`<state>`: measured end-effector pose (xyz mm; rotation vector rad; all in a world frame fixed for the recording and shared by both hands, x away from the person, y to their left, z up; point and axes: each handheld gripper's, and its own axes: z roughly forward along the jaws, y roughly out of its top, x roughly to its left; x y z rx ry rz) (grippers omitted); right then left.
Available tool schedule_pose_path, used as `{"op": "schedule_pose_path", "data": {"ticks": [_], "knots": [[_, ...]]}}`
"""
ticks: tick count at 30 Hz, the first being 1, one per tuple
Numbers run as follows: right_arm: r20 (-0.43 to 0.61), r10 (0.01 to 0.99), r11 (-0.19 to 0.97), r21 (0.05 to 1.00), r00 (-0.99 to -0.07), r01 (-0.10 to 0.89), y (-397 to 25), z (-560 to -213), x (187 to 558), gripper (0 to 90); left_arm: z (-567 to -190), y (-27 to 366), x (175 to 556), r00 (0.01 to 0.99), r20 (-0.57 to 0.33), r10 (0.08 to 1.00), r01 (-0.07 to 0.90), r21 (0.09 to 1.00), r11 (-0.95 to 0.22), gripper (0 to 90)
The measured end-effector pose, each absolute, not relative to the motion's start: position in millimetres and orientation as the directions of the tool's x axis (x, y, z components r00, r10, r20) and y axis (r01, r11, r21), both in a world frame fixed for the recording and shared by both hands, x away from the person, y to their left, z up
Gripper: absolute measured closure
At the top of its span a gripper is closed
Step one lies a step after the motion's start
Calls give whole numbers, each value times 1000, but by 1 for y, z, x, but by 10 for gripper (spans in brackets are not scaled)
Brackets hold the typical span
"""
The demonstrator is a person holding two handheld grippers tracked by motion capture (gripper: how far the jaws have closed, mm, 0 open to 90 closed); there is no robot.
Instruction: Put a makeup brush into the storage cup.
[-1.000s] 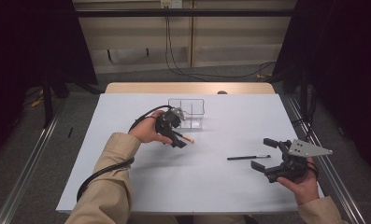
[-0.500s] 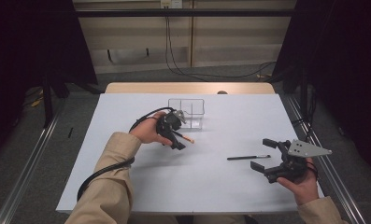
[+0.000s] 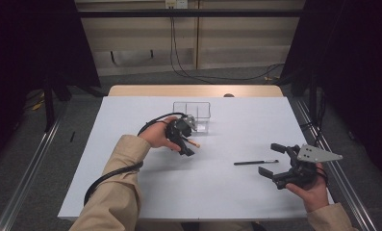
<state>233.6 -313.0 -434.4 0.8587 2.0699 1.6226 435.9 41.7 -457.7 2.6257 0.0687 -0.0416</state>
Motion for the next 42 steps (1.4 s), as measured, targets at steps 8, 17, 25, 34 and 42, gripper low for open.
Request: {"op": "schedule_pose_path", "data": {"ticks": [8,17,25,34,42], "knots": [[78,663,151,960,-745,235,-313,-435,234,12,-463,45,438,998,-35,45,55,431,-900,228],[77,662,153,960,-746,234,-313,-435,234,12,-458,54,441,996,-51,75,90,412,-907,413],[76,663,153,960,-745,234,-313,-435,234,13,-454,57,439,995,-62,83,100,374,-922,627],[76,663,153,960,-745,234,-313,-435,234,14,-452,56,438,991,-86,106,129,342,-931,799],[75,663,154,960,-744,234,-313,-435,234,14,-450,58,438,992,-97,86,111,291,-950,780]]}}
